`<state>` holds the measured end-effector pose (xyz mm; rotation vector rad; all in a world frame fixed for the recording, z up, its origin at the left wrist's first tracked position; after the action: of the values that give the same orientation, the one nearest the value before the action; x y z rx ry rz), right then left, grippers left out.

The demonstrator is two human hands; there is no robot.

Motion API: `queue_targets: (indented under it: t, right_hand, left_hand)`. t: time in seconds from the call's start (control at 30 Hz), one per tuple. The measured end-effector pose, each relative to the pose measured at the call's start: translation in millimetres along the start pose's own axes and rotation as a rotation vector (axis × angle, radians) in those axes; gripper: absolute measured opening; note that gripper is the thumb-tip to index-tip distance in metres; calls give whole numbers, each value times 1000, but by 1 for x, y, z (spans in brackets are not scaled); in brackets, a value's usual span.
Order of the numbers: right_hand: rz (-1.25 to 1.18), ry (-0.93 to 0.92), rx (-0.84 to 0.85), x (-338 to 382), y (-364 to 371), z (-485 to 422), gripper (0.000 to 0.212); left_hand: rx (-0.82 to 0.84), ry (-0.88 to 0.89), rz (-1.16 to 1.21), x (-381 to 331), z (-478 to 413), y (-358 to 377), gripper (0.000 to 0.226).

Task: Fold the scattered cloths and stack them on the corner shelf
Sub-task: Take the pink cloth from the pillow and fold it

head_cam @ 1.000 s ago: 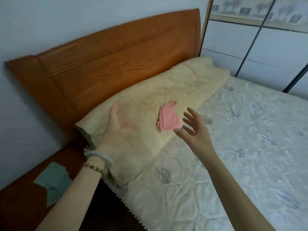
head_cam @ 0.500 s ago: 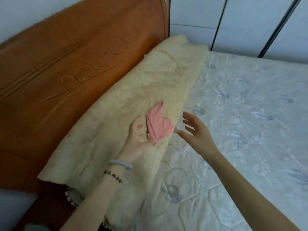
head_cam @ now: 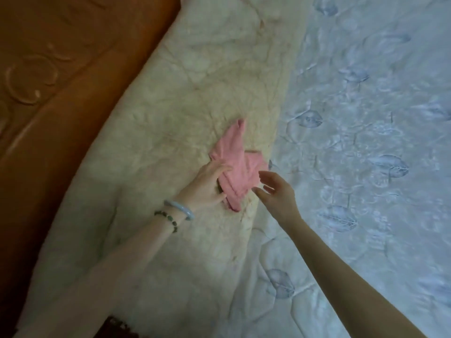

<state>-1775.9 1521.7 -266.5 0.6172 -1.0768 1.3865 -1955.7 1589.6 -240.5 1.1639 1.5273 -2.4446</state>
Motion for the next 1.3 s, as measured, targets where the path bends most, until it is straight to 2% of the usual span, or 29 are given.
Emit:
queue_targets:
  t: [0.23,0.37,0.57,0.7,0.8,0.9,0.97,1.07,1.2,1.3]
  right_hand:
    - [54,136,-25,-47,43,-54,45]
    - [103,111,-40,-45,63,-84,50]
    - [152,53,-141,-38,66,-96,17]
    - [226,-38,-128,-18,49,-80,10]
    - [290,-212,-125,16,34,-54,10]
    - [350,-366,-112,53,17,-22,12]
    - [337,-359,-49,79,-4,2,11]
    - [253,-363,20,114,-41,38,15]
    - [284,-457,25,150,-84,86,8]
    - [291,-488,52,166,-118,124,19]
  left_hand:
    - [19,114,-83,36,-54,2,57]
    - [-50,150,-117,42,-67,2,52]
    - [-101,153,-151,42,-67,2,45]
    - [-27,147,-207,27,-61,0,59]
    - [10,185,-192,6,-57,-4,64]
    - [-29,257,-191,-23,-52,-16,42]
    - [-83,295,-183,-45,-45,-29,27]
    - [-97,348,-111,-87,-32,-44,35]
    - [-105,335,162,-151,-5,-51,29]
    - [-72,300,307,-196,12,-44,22]
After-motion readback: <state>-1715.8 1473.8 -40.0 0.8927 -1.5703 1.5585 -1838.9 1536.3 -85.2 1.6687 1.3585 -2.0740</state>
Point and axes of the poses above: each hand's wrist, its own z-axis away from the middle knuckle, its own y-axis out of the palm, x = y × z, the point moved 5 cm from there along -z, towards the middle knuckle, and after that the axes turned 3 degrees about y, right-handed, at the moved point
